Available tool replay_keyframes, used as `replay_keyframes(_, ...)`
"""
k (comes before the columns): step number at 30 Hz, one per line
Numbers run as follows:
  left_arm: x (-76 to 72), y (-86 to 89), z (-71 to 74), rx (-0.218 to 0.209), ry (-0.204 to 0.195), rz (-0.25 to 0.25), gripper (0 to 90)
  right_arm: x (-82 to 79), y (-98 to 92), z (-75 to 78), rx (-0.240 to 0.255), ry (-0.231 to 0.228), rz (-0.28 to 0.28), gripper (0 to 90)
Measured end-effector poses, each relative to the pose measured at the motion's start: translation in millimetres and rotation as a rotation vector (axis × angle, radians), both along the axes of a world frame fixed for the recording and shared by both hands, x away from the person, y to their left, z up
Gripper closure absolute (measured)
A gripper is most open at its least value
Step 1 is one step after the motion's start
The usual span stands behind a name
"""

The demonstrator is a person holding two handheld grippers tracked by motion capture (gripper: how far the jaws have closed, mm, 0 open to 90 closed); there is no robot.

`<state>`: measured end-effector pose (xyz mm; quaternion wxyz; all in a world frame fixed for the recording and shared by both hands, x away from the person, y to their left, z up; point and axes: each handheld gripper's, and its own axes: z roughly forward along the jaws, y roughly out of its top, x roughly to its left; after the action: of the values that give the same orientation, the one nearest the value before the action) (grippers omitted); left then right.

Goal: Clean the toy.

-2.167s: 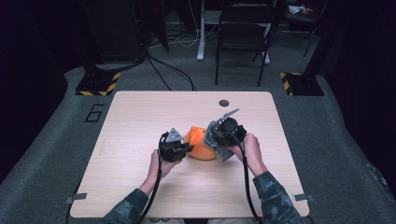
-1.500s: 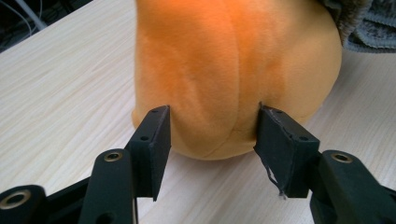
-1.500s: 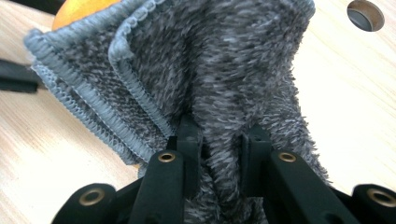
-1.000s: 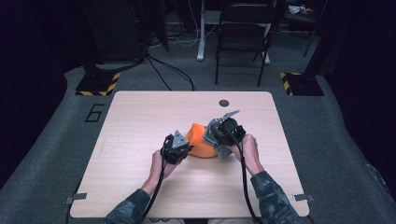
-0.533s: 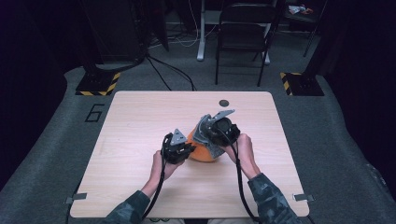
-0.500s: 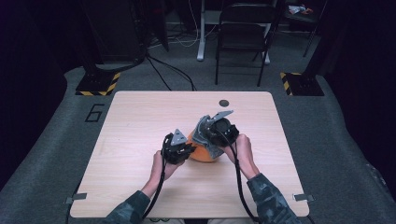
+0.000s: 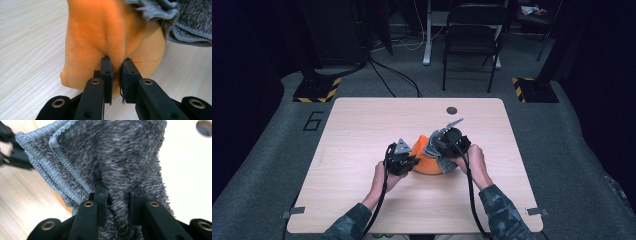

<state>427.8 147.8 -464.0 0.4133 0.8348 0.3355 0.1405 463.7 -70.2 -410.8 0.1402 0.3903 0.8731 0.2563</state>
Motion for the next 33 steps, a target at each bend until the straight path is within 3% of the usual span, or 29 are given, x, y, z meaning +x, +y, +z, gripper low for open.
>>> replay_keyframes(4, 2.3, 2.5, -2.6, -0.018, 0.010, 0.012, 81.4, 4.7, -6.6, -7.6, -0.018, 0.043, -0.018, 73.6)
replay_keyframes(15, 2.7, 3.3, -3.0, -0.009, 0.014, 0.010, 81.1, 15.1, -18.1, -29.5, -0.061, 0.126, -0.057, 73.7)
replay_keyframes(22, 3.2, 4.7, -3.2, -0.003, 0.009, 0.008, 80.8, 24.1, -23.2, -57.0, -0.130, 0.198, -0.067, 73.6)
replay_keyframes(25, 2.9, 4.7, -3.4, -0.007, 0.006, 0.009, 80.7, 26.7, -23.7, -65.1, -0.129, 0.225, -0.065, 73.5)
replay_keyframes(29, 2.7, 5.4, -2.7, -0.006, 0.008, 0.007, 80.6, 27.9, -29.8, -58.1, -0.119, 0.219, -0.079, 73.4)
replay_keyframes(33, 2.7, 5.2, -2.6, -0.007, 0.003, 0.005, 80.6, 25.9, -36.6, -41.1, -0.097, 0.169, -0.105, 73.5)
